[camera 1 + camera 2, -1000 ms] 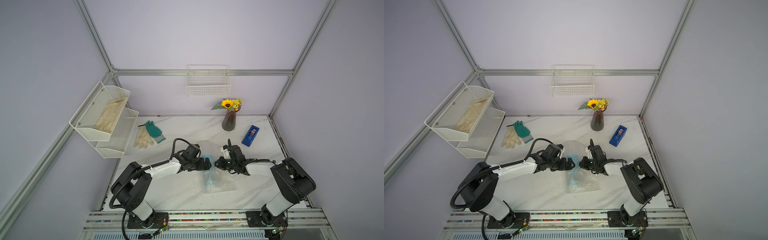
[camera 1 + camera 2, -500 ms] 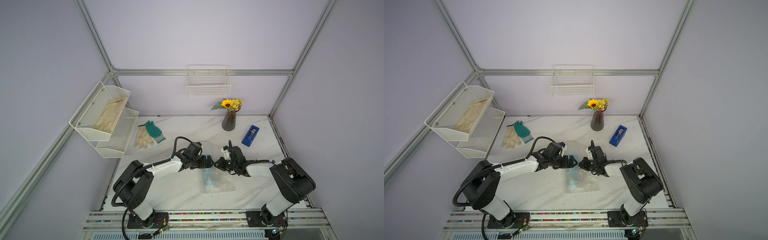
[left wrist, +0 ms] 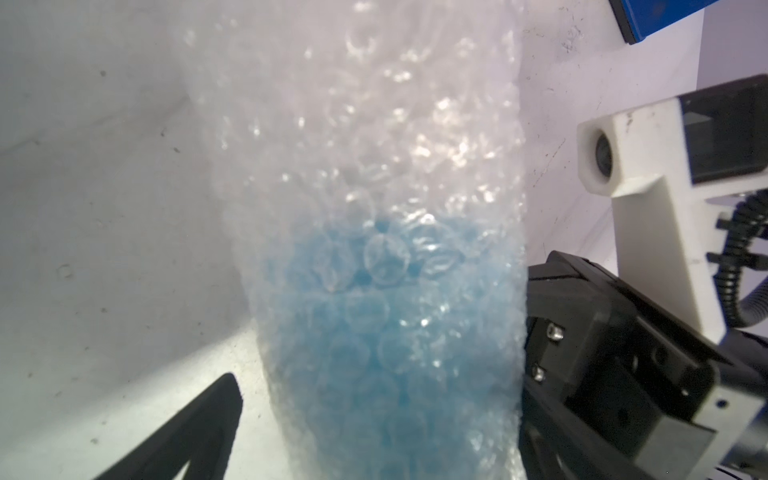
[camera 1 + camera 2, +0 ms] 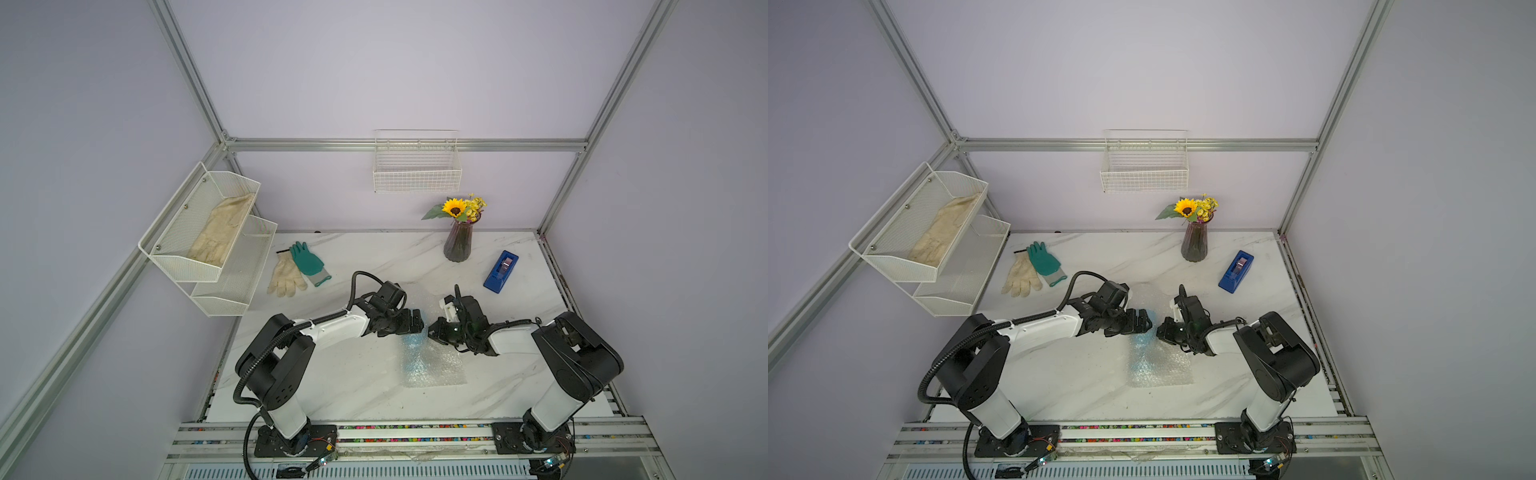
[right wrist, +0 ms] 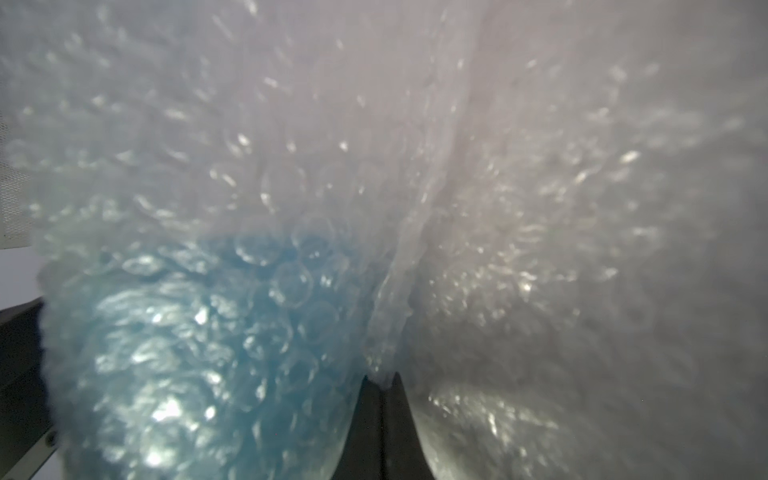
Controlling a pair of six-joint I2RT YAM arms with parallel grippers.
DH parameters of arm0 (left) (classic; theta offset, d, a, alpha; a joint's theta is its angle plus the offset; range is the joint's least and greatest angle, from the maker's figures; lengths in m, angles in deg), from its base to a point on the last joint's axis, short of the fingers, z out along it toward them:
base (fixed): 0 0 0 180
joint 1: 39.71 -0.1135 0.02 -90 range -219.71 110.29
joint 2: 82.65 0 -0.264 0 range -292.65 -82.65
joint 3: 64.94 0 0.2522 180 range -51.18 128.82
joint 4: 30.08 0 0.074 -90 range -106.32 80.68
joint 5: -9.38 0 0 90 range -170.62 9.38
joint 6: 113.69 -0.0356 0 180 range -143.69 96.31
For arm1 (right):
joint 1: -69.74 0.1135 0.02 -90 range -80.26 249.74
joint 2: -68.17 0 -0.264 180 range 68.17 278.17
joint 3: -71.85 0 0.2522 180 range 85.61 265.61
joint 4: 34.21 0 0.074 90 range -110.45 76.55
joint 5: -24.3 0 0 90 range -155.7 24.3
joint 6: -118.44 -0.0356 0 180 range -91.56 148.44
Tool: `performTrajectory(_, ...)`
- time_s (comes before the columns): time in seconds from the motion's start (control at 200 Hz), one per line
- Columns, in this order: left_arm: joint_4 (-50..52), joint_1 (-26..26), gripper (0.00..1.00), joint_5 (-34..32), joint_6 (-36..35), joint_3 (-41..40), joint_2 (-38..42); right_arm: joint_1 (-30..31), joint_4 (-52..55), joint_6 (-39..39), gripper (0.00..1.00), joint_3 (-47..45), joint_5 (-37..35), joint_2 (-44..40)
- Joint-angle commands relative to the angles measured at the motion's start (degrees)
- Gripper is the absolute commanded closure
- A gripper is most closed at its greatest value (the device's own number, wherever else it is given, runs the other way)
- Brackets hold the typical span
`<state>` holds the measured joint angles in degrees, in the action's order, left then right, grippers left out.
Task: Wrap wine glasses in bubble wrap
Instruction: Wrap the wine glass in bubble wrap.
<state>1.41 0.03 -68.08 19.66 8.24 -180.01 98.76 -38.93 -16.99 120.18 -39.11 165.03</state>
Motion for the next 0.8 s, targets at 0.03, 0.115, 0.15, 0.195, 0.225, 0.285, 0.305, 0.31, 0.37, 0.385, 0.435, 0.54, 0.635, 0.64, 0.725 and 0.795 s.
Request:
performTrajectory(0.03,-4.7,-0.37,0.0,4.32,0.65,4.04,-1.03,1.17,-2.35,-1.85,1.0,-0.03,-0.66,1.21)
performTrajectory(0.115,-5.02,-0.46,0.0,3.9,0.81,3.84,-1.23,1.4,-2.93,-2.34,1.0,-0.11,-0.66,1.48)
performTrajectory(0.15,-4.85,-0.46,0.0,3.38,0.7,3.74,-1.34,1.53,-3.29,-2.6,1.0,-0.2,-0.71,1.49)
performTrajectory(0.195,-3.99,-0.46,0.0,2.87,0.28,3.85,-1.46,1.64,-3.64,-2.86,1.0,-0.24,-0.7,1.66)
performTrajectory(0.225,-3.32,-0.46,0.0,2.42,-0.04,4.06,-1.66,1.74,-3.82,-3.06,1.0,-0.07,-0.67,1.92)
performTrajectory(0.285,-1.85,-0.46,0.03,1.51,-0.5,4.43,-2.05,2.0,-4.23,-3.51,1.0,0.1,-0.66,2.18)
performTrajectory(0.305,-1.06,-0.46,0.04,1.2,-0.66,4.63,-2.19,2.09,-4.4,-3.66,1.0,0.1,-0.66,2.31)
performTrajectory(0.31,-0.83,-0.46,0.05,1.1,-0.69,4.73,-2.2,2.14,-4.43,-3.72,1.0,0.08,-0.71,2.34)
performTrajectory(0.37,1.84,-0.46,0.1,0.03,-1.35,5.8,-2.82,2.35,-4.68,-3.96,1.0,0.31,-0.6,2.53)
performTrajectory(0.385,2.46,-0.5,0.11,-0.24,-1.53,6.06,-2.95,2.36,-4.67,-3.9,1.0,0.35,-0.51,2.6)
performTrajectory(0.435,4.45,-0.46,0.14,-1.06,-1.98,6.77,-3.22,2.41,-4.51,-3.84,1.0,0.33,-0.4,2.5)
performTrajectory(0.54,8.6,-0.46,0.18,-3.21,-3.29,8.31,-3.38,2.28,-3.17,-2.54,1.0,0.42,-0.55,1.69)
performTrajectory(0.635,13.56,-0.46,0.2,-6.08,-4.76,10.43,-3.79,1.72,-2.7,-1.53,0.91,-0.24,-0.73,0.26)
performTrajectory(0.64,13.78,-0.46,0.2,-6.15,-4.85,10.53,-3.84,1.69,-2.7,-1.52,0.9,-0.31,-0.74,0.13)
performTrajectory(0.725,17.89,-0.54,0.21,-8.15,-6.4,12.84,-4.38,1.09,-2.23,-1.11,0.82,-1.06,-0.54,-1.67)
performTrajectory(0.795,21.91,-0.53,0.22,-9.96,-7.73,14.89,-5.02,0.47,-1.75,-0.93,0.79,-1.49,-0.01,-3.77)
